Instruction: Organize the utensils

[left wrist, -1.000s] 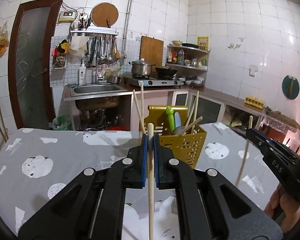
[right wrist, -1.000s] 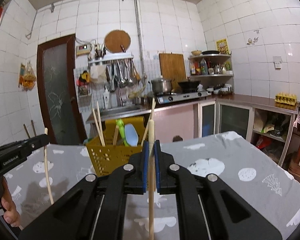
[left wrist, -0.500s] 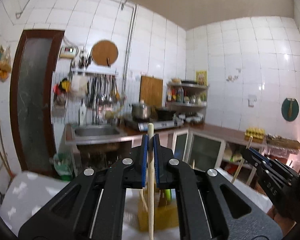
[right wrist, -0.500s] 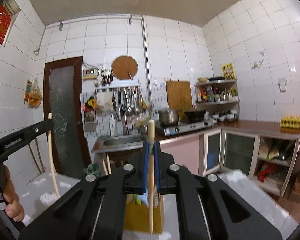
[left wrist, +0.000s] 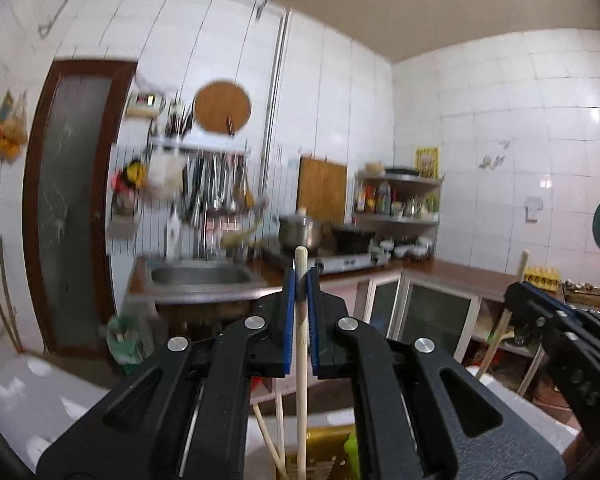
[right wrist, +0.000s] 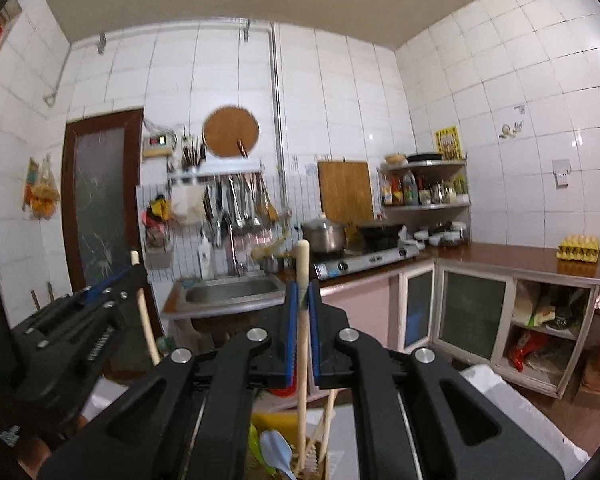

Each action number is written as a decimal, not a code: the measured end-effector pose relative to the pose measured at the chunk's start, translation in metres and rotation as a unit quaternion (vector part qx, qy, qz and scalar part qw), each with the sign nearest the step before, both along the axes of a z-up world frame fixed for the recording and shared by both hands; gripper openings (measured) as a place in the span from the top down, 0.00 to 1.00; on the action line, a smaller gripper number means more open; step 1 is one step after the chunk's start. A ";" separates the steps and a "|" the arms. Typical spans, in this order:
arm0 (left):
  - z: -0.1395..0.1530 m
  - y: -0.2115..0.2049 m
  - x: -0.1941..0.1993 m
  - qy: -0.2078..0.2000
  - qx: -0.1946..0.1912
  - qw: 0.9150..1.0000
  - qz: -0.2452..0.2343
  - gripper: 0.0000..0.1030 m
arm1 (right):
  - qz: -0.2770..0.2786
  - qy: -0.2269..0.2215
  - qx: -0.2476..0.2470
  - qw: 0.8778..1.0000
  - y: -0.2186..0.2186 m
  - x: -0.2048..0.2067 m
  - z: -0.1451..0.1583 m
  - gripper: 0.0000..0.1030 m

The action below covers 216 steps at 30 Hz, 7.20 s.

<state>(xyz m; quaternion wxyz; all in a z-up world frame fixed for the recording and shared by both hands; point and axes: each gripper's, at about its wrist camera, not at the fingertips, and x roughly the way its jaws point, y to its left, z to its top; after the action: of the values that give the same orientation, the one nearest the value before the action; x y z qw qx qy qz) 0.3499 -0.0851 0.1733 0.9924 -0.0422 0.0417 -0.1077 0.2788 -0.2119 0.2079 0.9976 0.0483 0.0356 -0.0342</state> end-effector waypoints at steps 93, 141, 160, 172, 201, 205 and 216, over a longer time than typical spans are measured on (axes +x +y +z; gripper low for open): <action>-0.171 0.098 -0.293 0.113 0.059 0.991 0.030 0.05 | -0.036 0.117 -0.021 0.992 0.026 -0.252 -0.190 0.04; -0.171 0.098 -0.293 0.114 0.059 0.991 0.031 0.05 | -0.039 0.117 -0.023 0.992 0.027 -0.252 -0.189 0.04; -0.171 0.098 -0.293 0.114 0.059 0.991 0.031 0.05 | -0.039 0.116 -0.023 0.992 0.027 -0.252 -0.190 0.04; -0.171 0.100 -0.293 0.117 0.057 0.991 0.033 0.05 | -0.039 0.116 -0.023 0.992 0.027 -0.251 -0.190 0.04; -0.169 0.102 -0.294 0.112 0.062 0.991 0.040 0.05 | -0.040 0.117 -0.022 0.992 0.025 -0.251 -0.189 0.04; -0.169 0.101 -0.294 0.112 0.061 0.991 0.040 0.05 | -0.040 0.117 -0.023 0.992 0.026 -0.251 -0.189 0.04; -0.172 0.100 -0.293 0.115 0.062 0.991 0.041 0.05 | -0.040 0.117 -0.022 0.992 0.025 -0.251 -0.189 0.04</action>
<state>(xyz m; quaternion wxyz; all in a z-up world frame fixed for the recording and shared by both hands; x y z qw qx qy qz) 0.0568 0.0154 0.0017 0.9853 0.0057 0.1603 -0.0584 0.0278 -0.1865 0.0191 0.9853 0.0235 0.1489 -0.0804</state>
